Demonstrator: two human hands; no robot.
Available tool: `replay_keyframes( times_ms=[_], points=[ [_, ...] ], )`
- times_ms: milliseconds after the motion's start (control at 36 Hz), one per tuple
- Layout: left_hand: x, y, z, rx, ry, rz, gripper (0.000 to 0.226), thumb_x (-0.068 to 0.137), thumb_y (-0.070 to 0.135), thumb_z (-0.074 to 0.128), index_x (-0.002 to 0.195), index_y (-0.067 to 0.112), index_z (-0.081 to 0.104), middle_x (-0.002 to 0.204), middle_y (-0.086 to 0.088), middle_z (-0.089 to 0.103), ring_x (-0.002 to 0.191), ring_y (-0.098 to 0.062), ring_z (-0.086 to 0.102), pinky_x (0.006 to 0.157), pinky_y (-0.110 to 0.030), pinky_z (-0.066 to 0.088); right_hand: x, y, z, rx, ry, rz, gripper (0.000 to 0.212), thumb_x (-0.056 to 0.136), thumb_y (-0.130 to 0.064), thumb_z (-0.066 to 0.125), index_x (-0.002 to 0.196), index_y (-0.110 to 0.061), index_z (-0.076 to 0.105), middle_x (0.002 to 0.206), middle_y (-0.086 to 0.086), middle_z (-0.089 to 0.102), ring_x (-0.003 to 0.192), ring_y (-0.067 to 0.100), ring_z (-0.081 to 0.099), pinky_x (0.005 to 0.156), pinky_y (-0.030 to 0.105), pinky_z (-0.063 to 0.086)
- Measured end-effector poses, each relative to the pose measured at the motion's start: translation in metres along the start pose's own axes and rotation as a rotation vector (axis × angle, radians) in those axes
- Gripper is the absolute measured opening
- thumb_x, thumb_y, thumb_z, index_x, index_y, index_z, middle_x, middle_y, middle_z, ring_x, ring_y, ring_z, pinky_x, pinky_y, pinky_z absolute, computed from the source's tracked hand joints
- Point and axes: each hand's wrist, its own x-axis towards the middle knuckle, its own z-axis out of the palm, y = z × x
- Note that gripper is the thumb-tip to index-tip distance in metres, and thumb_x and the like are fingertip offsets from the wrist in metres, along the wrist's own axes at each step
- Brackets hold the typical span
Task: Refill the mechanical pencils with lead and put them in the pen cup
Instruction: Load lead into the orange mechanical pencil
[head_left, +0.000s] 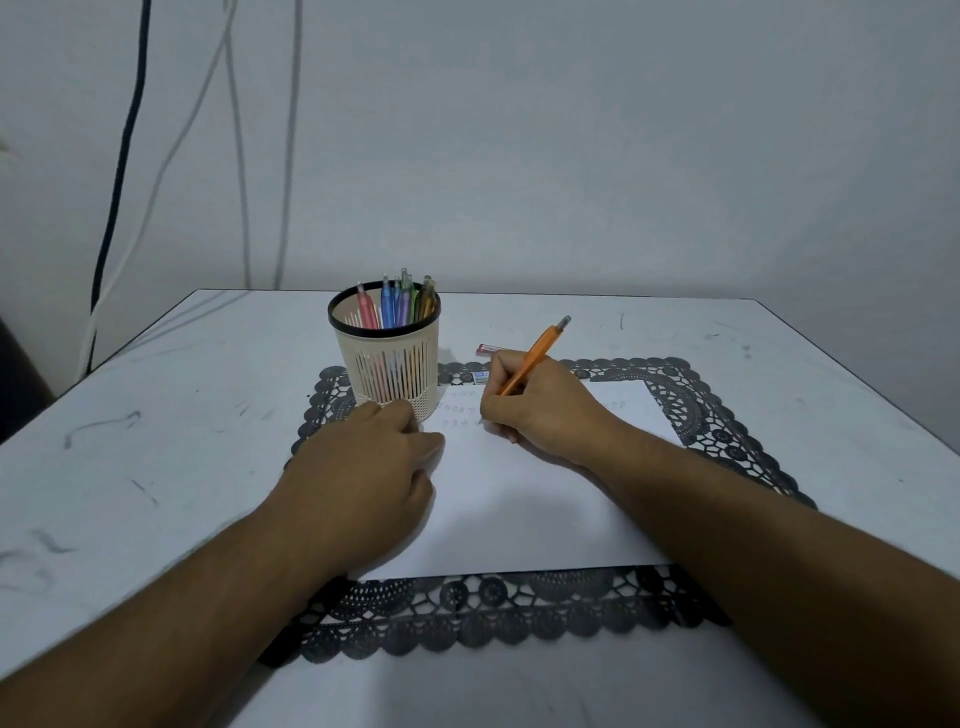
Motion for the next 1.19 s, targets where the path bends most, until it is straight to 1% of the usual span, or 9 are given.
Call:
replay_keyframes(
  times_ms=[139, 250, 444, 611, 694, 917, 1028, 1111, 1194],
  points=[
    [-0.0009, 0.0003, 0.0007, -0.009, 0.010, 0.004, 0.029, 0.099, 0.036, 0.039, 0.119, 0.032, 0.059, 0.110, 0.011, 0.050, 0.097, -0.012, 0.042, 0.074, -0.031, 0.047, 0.0011, -0.0001, -0.0018, 0.055, 0.022, 0.004, 0.018, 0.077, 0.001, 0.066, 0.068, -0.012, 0.057, 0.069, 0.018, 0.055, 0.064, 0.031, 0.057, 0.056, 0.037, 0.043],
    [-0.0022, 0.0008, 0.0002, -0.013, 0.024, 0.003, 0.023, 0.097, 0.035, 0.039, 0.109, 0.030, 0.058, 0.107, 0.012, 0.049, 0.095, -0.012, 0.042, 0.073, -0.032, 0.048, 0.0021, 0.0012, -0.0064, 0.085, 0.062, 0.018, 0.017, 0.075, -0.003, 0.066, 0.066, -0.013, 0.055, 0.067, 0.018, 0.053, 0.064, 0.031, 0.056, 0.053, 0.034, 0.040],
    [-0.0011, -0.0003, 0.0025, -0.018, 0.028, -0.002, 0.024, 0.097, 0.035, 0.038, 0.109, 0.031, 0.058, 0.109, 0.011, 0.051, 0.098, -0.012, 0.043, 0.075, -0.033, 0.049, -0.0006, -0.0007, -0.0051, 0.061, 0.018, 0.013, 0.022, 0.080, 0.011, 0.061, 0.070, -0.007, 0.054, 0.062, 0.014, 0.049, 0.059, 0.026, 0.051, 0.053, 0.033, 0.038],
    [-0.0005, -0.0002, 0.0033, -0.015, 0.029, 0.001, 0.026, 0.098, 0.035, 0.038, 0.113, 0.031, 0.059, 0.111, 0.010, 0.052, 0.098, -0.012, 0.044, 0.077, -0.032, 0.050, -0.0007, -0.0024, -0.0041, 0.027, 0.046, 0.028, 0.015, 0.081, 0.010, 0.062, 0.075, 0.001, 0.052, 0.066, 0.016, 0.050, 0.062, 0.028, 0.051, 0.057, 0.036, 0.040],
    [-0.0004, -0.0011, 0.0036, -0.011, 0.040, 0.009, 0.024, 0.096, 0.034, 0.038, 0.107, 0.030, 0.058, 0.109, 0.010, 0.053, 0.096, -0.012, 0.044, 0.075, -0.033, 0.049, -0.0004, -0.0027, -0.0040, 0.016, 0.052, 0.029, 0.019, 0.081, 0.010, 0.061, 0.073, -0.005, 0.053, 0.062, 0.016, 0.050, 0.061, 0.028, 0.051, 0.056, 0.036, 0.037],
    [-0.0005, -0.0005, 0.0039, -0.006, 0.035, 0.001, 0.022, 0.096, 0.034, 0.038, 0.105, 0.030, 0.058, 0.105, 0.011, 0.051, 0.094, -0.012, 0.042, 0.071, -0.032, 0.046, -0.0048, -0.0053, -0.0056, -0.007, 0.031, 0.028, 0.020, 0.082, 0.013, 0.063, 0.073, -0.002, 0.052, 0.058, 0.007, 0.048, 0.051, 0.004, 0.054, 0.056, 0.026, 0.047],
    [0.0001, -0.0002, 0.0035, -0.002, 0.037, 0.008, 0.023, 0.096, 0.033, 0.038, 0.108, 0.030, 0.058, 0.106, 0.010, 0.051, 0.094, -0.012, 0.042, 0.070, -0.031, 0.044, -0.0048, -0.0056, -0.0039, -0.009, 0.031, 0.012, 0.013, 0.082, 0.013, 0.063, 0.078, 0.007, 0.052, 0.064, 0.012, 0.055, 0.057, 0.009, 0.057, 0.056, 0.026, 0.048],
    [0.0001, 0.0005, 0.0027, 0.001, 0.041, 0.006, 0.020, 0.095, 0.032, 0.039, 0.103, 0.029, 0.057, 0.102, 0.009, 0.048, 0.091, -0.013, 0.041, 0.068, -0.032, 0.042, -0.0050, -0.0063, -0.0023, 0.003, 0.042, 0.017, 0.013, 0.081, 0.013, 0.063, 0.078, 0.006, 0.053, 0.064, 0.010, 0.056, 0.058, 0.016, 0.055, 0.055, 0.027, 0.047],
    [-0.0008, 0.0004, 0.0028, -0.001, 0.038, 0.006, 0.020, 0.095, 0.032, 0.039, 0.102, 0.029, 0.058, 0.101, 0.010, 0.048, 0.092, -0.013, 0.042, 0.068, -0.033, 0.044, -0.0059, -0.0076, -0.0028, -0.014, 0.056, 0.018, 0.017, 0.083, 0.012, 0.063, 0.075, 0.001, 0.053, 0.061, 0.010, 0.050, 0.052, 0.013, 0.052, 0.054, 0.026, 0.047]
  ],
)
